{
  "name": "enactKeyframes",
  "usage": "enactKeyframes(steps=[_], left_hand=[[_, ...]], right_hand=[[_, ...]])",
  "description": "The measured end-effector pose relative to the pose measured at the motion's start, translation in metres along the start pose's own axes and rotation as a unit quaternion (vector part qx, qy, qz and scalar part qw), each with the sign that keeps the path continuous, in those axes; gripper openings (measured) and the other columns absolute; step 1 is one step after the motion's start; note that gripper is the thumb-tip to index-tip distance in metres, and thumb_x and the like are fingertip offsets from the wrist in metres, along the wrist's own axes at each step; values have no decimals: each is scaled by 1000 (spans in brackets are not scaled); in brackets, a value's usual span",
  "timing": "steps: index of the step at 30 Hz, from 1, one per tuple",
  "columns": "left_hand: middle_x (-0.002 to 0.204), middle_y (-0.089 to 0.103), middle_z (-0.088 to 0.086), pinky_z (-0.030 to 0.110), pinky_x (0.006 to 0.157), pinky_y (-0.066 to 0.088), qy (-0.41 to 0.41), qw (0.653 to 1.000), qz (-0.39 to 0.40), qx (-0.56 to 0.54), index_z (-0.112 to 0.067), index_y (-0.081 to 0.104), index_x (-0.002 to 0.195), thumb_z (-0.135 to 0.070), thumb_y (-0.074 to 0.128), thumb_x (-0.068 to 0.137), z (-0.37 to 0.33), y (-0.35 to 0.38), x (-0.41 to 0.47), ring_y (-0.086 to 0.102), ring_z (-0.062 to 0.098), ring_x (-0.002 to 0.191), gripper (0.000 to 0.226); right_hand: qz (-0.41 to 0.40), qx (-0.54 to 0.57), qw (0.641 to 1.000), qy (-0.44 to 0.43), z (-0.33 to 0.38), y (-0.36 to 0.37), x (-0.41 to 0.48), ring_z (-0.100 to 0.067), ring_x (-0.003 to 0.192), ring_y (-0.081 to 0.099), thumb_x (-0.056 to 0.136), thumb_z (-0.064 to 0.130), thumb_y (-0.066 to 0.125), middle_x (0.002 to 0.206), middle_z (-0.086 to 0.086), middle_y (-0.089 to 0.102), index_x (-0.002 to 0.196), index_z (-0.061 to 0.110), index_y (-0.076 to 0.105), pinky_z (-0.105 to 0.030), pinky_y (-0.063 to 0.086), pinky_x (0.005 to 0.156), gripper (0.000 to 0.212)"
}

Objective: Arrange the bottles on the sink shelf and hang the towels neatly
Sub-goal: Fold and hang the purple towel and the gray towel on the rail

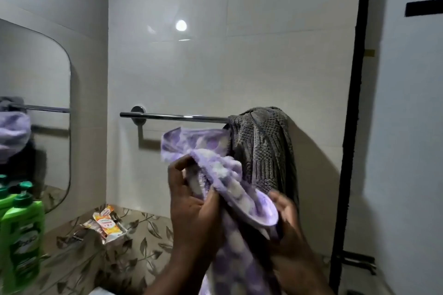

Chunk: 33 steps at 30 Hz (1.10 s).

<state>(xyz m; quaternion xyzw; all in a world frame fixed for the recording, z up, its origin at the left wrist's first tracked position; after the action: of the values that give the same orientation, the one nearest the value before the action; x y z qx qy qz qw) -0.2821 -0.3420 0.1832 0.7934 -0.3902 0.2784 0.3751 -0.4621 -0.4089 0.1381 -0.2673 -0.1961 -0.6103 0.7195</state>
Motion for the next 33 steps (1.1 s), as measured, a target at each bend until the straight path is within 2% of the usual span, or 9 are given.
enactKeyframes(steps=[3, 6, 8, 12, 15, 20, 24, 28, 33], left_hand=[[109, 70, -1, 41, 69, 63, 15, 999, 48, 21, -31, 55, 119, -9, 71, 82, -9, 24, -2, 71, 18, 85, 46], [112, 71, 4, 58, 86, 59, 25, 995, 95, 29, -23, 58, 121, -15, 74, 86, -17, 40, -1, 73, 28, 100, 39], [112, 72, 3, 54, 85, 61, 31, 990, 134, 33, -21, 58, 124, -15, 74, 88, -19, 49, -2, 74, 27, 99, 40], [111, 72, -1, 40, 83, 61, -7, 990, 142, 20, -34, 61, 124, -18, 76, 85, -15, 51, 1, 74, 22, 97, 45], [110, 73, -3, 30, 86, 58, -6, 985, 169, 27, -39, 62, 124, -24, 76, 85, -16, 51, 8, 72, 16, 99, 44], [98, 73, 4, 37, 77, 55, -23, 975, 194, 108, -37, 69, 113, -33, 78, 78, -12, 43, 20, 67, 15, 87, 37], [74, 65, -5, 30, 60, 44, -17, 934, 249, 257, -32, 72, 92, -46, 81, 75, -3, 40, 22, 56, 7, 63, 24], [59, 51, -2, 35, 53, 37, 63, 896, 257, 357, -22, 57, 72, -42, 72, 87, -11, 43, 26, 41, 5, 53, 30], [57, 45, 2, 37, 52, 34, 21, 918, 234, 319, -7, 53, 73, -43, 69, 92, -8, 42, 34, 38, 10, 56, 43]], right_hand=[[-107, -86, 978, -155, 55, -21, -1, -2, 127, 54, 60, 32, 86, 149, 14, 46, 147, 34, 39, -9, 45, 94, 98], [-105, -196, 933, -282, 95, -24, 0, -10, 119, 61, 83, 32, 74, 123, 16, 66, 119, 34, 65, -30, 51, 98, 37], [-79, -138, 960, -232, 92, -26, 10, -10, 102, 68, 87, 24, 70, 102, 15, 72, 104, 33, 68, -36, 57, 88, 19], [13, -35, 998, -59, 64, -23, 27, -5, 88, 71, 87, 25, 76, 95, 6, 74, 101, 31, 65, -30, 61, 78, 19], [92, 17, 995, 33, 43, -22, 31, -19, 82, 68, 89, 7, 74, 92, -18, 76, 95, 9, 69, -37, 57, 75, 8], [-29, 93, 993, 62, 44, -70, 42, -20, 71, 59, 77, 27, 77, 75, -10, 70, 80, 10, 69, -31, 50, 66, 18], [-65, -75, 995, -27, 76, -101, 52, -8, 63, 60, 77, 27, 85, 68, -1, 73, 76, 13, 72, -24, 50, 64, 20], [25, -256, 966, -37, 94, -113, 64, -10, 60, 53, 73, 38, 88, 67, -10, 70, 72, 14, 71, -29, 40, 59, 30], [22, -203, 979, 0, 92, -136, 63, -15, 68, 54, 88, 20, 76, 69, -5, 64, 80, 6, 72, -29, 40, 64, 17]])
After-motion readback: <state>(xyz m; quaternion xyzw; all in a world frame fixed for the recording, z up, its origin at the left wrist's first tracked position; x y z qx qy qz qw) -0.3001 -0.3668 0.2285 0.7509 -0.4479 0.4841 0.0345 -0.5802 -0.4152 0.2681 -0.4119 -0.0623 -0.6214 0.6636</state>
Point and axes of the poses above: each hand's wrist, its own x-axis towards the middle knuckle, its own y-axis out of the palm, z = x × y, the point moved 7 cm from there along x, towards the middle knuckle
